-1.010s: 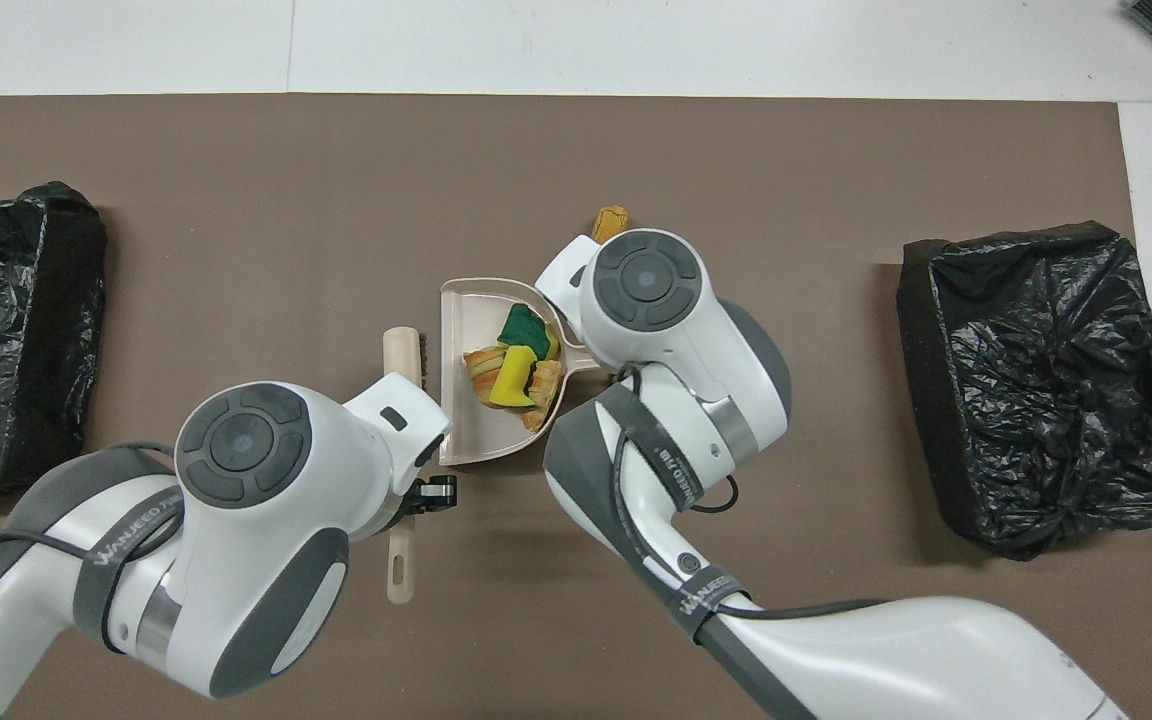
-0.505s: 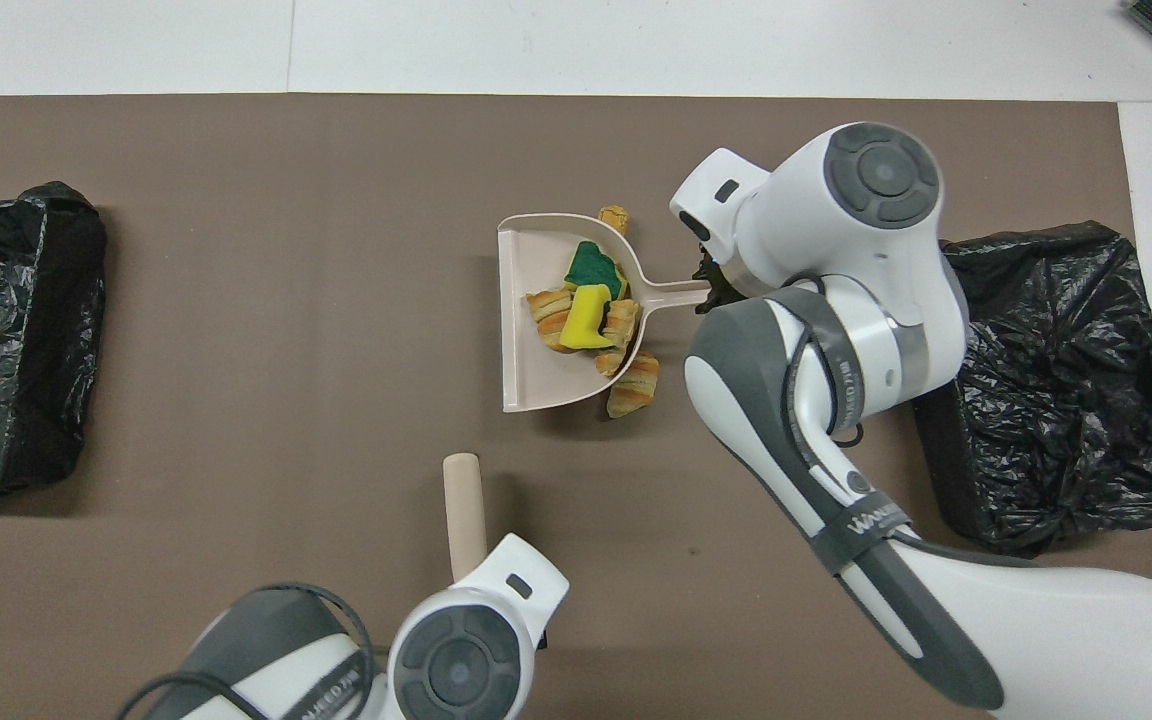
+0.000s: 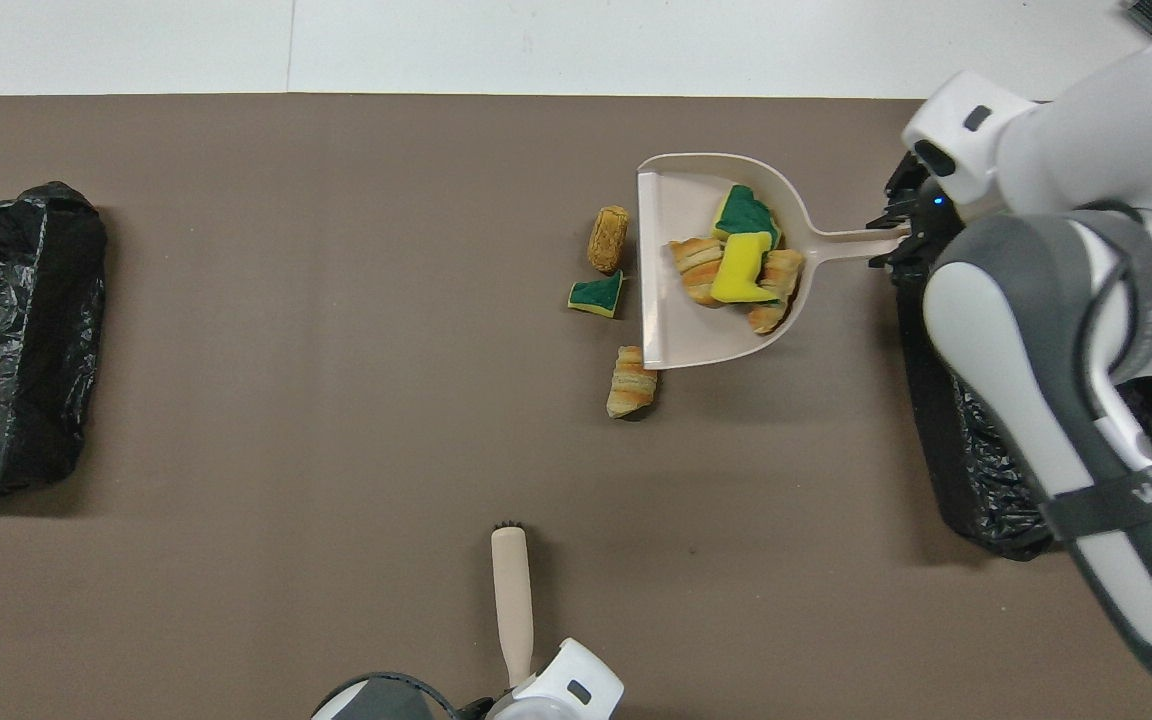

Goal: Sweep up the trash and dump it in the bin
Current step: 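Carry the dustpan toward the nearby bin while the left gripper drops the brush, then tip the dustpan over the bin with the right gripper to dump trash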

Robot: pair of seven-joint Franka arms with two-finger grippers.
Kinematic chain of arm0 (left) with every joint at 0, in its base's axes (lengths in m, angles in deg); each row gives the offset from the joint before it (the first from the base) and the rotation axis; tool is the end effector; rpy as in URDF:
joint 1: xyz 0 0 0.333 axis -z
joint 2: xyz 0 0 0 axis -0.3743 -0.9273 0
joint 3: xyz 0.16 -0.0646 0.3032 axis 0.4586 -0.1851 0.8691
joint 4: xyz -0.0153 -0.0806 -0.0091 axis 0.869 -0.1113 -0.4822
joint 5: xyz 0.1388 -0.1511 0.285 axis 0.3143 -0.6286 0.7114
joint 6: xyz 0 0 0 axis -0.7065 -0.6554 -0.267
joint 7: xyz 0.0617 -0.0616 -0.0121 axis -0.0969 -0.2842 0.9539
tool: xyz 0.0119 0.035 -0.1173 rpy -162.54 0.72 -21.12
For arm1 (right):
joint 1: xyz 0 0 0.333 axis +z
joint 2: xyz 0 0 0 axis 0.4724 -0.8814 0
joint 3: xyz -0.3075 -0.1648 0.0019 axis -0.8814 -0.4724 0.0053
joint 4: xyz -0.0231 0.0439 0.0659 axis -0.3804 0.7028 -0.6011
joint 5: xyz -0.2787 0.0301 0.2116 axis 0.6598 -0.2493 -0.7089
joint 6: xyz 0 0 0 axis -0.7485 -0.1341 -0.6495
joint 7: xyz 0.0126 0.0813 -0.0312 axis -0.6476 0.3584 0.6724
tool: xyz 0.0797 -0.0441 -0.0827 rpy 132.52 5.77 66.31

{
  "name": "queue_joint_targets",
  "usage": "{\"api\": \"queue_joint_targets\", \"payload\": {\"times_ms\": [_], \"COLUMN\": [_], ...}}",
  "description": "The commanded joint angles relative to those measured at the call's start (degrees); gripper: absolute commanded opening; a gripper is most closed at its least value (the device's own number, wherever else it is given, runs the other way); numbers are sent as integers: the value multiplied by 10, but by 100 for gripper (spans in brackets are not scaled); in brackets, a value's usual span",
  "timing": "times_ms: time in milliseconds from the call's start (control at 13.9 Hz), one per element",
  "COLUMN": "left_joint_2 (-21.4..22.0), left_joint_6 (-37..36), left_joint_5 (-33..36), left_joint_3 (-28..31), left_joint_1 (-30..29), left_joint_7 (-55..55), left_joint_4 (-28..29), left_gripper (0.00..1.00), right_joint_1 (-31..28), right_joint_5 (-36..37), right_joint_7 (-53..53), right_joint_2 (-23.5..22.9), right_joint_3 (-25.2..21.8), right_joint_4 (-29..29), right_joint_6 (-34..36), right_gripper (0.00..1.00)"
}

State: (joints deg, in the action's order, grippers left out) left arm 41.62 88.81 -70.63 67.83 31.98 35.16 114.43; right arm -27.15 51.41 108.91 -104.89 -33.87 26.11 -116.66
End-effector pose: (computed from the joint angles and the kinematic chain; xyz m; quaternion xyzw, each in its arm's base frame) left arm 0.1707 -0.3515 0.3949 -0.9974 -0.0001 0.0489 0.0529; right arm 0.6222 0.0453 0.5373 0.6985 0.7125 0.0648 0.0142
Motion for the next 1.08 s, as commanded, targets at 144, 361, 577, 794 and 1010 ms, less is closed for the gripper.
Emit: {"api": "queue_joint_targets", "payload": {"times_ms": [144, 361, 577, 794, 1010], "left_joint_2": [-10, -20, -24, -27, -29], "left_joint_6": [21, 20, 13, -8, -63], "left_joint_5": [5, 0, 0, 1, 13], "left_joint_3": [11, 12, 16, 17, 17], "left_joint_1": [-3, -32, -53, -113, -184], "left_joint_7": [-36, -71, -77, -139, -233], "left_joint_4": [8, 4, -7, -61, -138], "left_gripper": [4, 42, 93, 100, 100], "right_joint_1": [-117, -186, -232, -254, -250], "right_joint_5": [-15, -6, 45, 100, 176], "right_joint_7": [134, 222, 244, 253, 259], "right_joint_2": [2, 5, 7, 10, 26], "right_joint_3": [7, 3, 3, 2, 3], "right_joint_4": [-4, -1, -3, -4, -5], "right_joint_6": [10, 12, 7, 15, 55], "right_gripper": [0, 0, 0, 0, 0]}}
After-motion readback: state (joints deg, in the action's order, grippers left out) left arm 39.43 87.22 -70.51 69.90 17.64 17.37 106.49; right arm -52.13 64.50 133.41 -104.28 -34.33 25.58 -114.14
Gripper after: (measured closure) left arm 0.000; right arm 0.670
